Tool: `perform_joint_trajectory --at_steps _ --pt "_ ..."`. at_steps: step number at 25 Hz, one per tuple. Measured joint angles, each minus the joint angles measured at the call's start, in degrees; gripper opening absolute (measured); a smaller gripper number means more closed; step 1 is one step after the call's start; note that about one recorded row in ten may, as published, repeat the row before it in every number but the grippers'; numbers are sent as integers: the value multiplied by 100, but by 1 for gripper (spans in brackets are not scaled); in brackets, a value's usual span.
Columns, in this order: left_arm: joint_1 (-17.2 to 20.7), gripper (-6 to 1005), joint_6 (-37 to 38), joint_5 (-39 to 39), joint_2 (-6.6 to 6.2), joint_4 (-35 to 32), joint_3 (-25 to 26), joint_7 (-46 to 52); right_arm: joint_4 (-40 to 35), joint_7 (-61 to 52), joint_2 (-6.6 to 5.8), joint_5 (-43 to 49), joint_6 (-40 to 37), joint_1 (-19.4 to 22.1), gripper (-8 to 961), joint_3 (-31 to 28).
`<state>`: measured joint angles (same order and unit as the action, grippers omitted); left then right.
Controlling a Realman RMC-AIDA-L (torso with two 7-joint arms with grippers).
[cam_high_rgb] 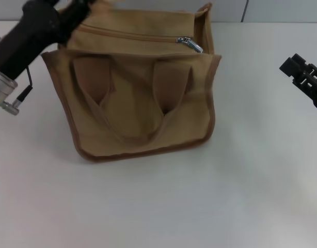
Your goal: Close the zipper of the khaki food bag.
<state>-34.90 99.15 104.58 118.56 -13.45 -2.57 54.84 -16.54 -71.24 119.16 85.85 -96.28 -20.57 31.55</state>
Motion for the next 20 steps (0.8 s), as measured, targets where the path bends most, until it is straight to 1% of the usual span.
perform_joint_trajectory --at_steps 1,3,5,6,7,8,10,13,15,17,18,19,20 --pt "-3 650 120 -38 0 6 -1 52 12 1 1 2 7 -5 636 0" --pt "-26 650 715 -95 0 3 -24 401 25 2 1 4 11 -14 641 0" --pt "-36 650 966 -73 0 -14 -79 544 28 5 1 4 13 -18 645 0" --pt "-43 650 1117 -58 0 -32 -167 612 29 19 2 4 13 -18 648 0" --pt "-49 649 1257 -33 0 -48 -370 646 29 47 2 4 14 -18 650 0" --pt "-50 649 1289 -35 0 -57 -445 653 29 78 2 4 14 -20 653 0" --pt "-52 649 1373 -34 -1 -146 -963 659 29 168 2 4 14 -31 657 0" --pt "-21 649 1367 -27 15 -407 -2235 432 51 342 2 4 13 -64 664 0" --pt "29 650 1283 -26 19 -518 -3119 80 97 524 2 4 2 -95 669 0" --pt "111 651 1140 -25 24 -561 -3854 -361 132 737 2 22 -3 -119 674 21" --pt "186 651 1031 -27 28 -572 -4138 -606 137 859 1 53 -8 -127 676 53" --pt "186 651 1031 -27 28 -572 -4138 -606 136 956 2 92 -15 -131 678 89" --pt "346 652 753 -27 35 -566 -4417 -901 117 1067 1 175 -32 -132 681 173"
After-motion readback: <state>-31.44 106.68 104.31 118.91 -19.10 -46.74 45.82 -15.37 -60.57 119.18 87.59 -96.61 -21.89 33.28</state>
